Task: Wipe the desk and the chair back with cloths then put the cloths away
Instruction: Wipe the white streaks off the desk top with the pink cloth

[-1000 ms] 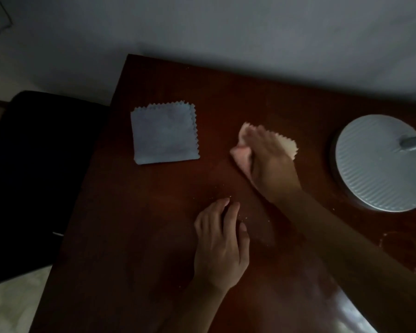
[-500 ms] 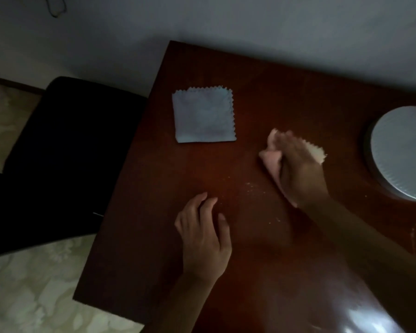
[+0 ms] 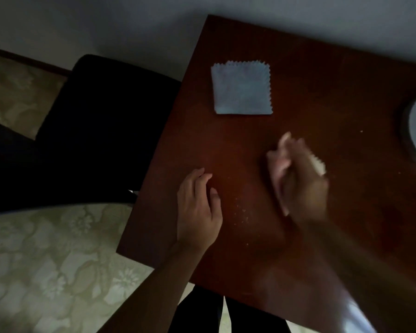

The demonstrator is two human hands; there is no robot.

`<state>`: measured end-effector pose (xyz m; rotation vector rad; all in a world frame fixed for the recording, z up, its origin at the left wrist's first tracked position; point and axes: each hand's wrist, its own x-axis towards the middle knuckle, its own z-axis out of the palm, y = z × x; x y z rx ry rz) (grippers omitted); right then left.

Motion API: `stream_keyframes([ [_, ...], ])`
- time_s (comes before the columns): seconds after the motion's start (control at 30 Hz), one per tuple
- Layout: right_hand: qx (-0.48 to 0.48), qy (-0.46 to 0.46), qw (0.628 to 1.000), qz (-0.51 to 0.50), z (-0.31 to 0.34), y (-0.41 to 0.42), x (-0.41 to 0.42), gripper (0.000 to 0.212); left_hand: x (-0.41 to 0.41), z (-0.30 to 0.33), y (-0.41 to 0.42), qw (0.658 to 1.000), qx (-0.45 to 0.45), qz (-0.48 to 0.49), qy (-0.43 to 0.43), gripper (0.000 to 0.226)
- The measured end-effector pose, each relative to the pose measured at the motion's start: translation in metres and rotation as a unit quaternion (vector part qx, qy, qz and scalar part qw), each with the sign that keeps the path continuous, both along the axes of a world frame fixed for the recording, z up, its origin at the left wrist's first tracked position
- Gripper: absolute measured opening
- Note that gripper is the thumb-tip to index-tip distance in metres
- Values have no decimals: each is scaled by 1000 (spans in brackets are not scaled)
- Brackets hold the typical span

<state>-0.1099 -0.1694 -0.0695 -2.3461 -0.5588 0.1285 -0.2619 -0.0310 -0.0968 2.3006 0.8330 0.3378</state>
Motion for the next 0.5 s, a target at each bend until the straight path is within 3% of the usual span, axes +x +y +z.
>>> stream_keyframes([
  [0.03, -63, -49, 997, -20, 11, -2, 18, 34, -2, 0, 3, 1000, -3, -1, -1, 33],
  [0.07, -38, -51, 998, -27, 5, -4, 32, 43, -4, 0, 5, 1000, -6, -2, -4, 32],
  [0.13, -57, 7, 998, 9, 3, 2, 47, 54, -6, 0, 8, 1000, -12, -7, -11, 32],
  [0.27, -72, 19, 996, 55, -10, 26, 36, 76, -11, 3, 15, 1000, -6, -17, -19, 28],
  [0.37, -76, -8, 993, 92, -13, 36, -16, 59, -18, 9, 25, 999, -2, -25, -29, 26],
  [0.43, -28, -52, 993, 103, -25, 42, -76, 45, -27, 15, 34, 999, -3, -20, -47, 26],
  [0.5, 27, -33, 983, 178, -23, 55, -151, 33, -40, 23, 44, 999, -7, -14, -50, 25],
])
